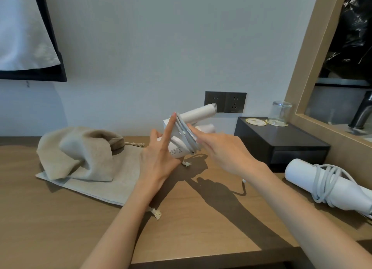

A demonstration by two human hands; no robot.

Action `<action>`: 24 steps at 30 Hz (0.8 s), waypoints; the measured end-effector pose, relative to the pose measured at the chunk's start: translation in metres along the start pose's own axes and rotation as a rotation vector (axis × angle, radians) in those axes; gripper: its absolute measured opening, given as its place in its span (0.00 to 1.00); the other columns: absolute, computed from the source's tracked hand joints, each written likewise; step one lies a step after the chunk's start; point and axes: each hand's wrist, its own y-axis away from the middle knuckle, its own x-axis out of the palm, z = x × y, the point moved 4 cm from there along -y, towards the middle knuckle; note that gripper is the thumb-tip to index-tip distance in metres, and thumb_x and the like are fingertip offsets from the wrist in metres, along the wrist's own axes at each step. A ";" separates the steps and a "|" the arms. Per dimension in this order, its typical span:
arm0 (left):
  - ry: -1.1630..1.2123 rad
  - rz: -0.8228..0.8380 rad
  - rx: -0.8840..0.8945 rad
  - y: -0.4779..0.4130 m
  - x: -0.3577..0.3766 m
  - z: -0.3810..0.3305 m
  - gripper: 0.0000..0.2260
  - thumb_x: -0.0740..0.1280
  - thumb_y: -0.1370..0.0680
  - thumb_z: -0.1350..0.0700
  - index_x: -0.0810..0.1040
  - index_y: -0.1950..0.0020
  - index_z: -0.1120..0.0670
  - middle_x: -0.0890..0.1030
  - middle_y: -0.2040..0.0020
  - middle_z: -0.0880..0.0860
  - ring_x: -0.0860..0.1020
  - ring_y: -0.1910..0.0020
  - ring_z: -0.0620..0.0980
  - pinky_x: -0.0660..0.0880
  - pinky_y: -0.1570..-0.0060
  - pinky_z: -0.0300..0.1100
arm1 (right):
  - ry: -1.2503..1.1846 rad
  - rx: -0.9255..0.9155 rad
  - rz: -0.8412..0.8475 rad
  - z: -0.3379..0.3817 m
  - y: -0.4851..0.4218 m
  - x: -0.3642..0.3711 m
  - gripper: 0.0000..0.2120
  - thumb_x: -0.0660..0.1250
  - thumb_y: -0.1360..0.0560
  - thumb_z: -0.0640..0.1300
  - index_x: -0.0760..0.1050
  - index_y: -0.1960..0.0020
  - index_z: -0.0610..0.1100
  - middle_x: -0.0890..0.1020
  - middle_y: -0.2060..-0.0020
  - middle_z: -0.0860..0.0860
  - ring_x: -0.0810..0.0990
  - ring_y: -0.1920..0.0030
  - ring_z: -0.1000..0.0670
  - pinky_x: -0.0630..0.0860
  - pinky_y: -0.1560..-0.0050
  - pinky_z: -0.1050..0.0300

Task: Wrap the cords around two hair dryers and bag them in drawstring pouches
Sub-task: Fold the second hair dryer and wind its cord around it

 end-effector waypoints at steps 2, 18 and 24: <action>0.048 -0.012 -0.008 -0.001 -0.002 0.001 0.46 0.73 0.32 0.45 0.43 0.27 0.32 0.66 0.55 0.51 0.68 0.68 0.50 0.70 0.68 0.43 | 0.008 -0.036 -0.046 0.000 0.003 0.007 0.28 0.52 0.17 0.45 0.43 0.23 0.59 0.77 0.53 0.53 0.78 0.56 0.46 0.77 0.59 0.49; 0.109 0.007 0.033 -0.001 0.001 -0.003 0.44 0.73 0.33 0.45 0.47 0.28 0.31 0.69 0.55 0.53 0.70 0.62 0.50 0.70 0.65 0.40 | 0.207 -0.061 -0.096 -0.009 0.005 0.004 0.33 0.57 0.20 0.38 0.46 0.23 0.56 0.72 0.47 0.47 0.74 0.58 0.47 0.74 0.64 0.51; 0.139 -0.067 -0.062 -0.004 -0.003 0.010 0.43 0.74 0.33 0.44 0.48 0.28 0.32 0.68 0.56 0.53 0.69 0.66 0.49 0.62 0.72 0.35 | -0.264 -0.023 -0.148 -0.021 0.010 0.010 0.22 0.55 0.18 0.43 0.63 0.27 0.59 0.72 0.62 0.54 0.69 0.64 0.54 0.66 0.65 0.58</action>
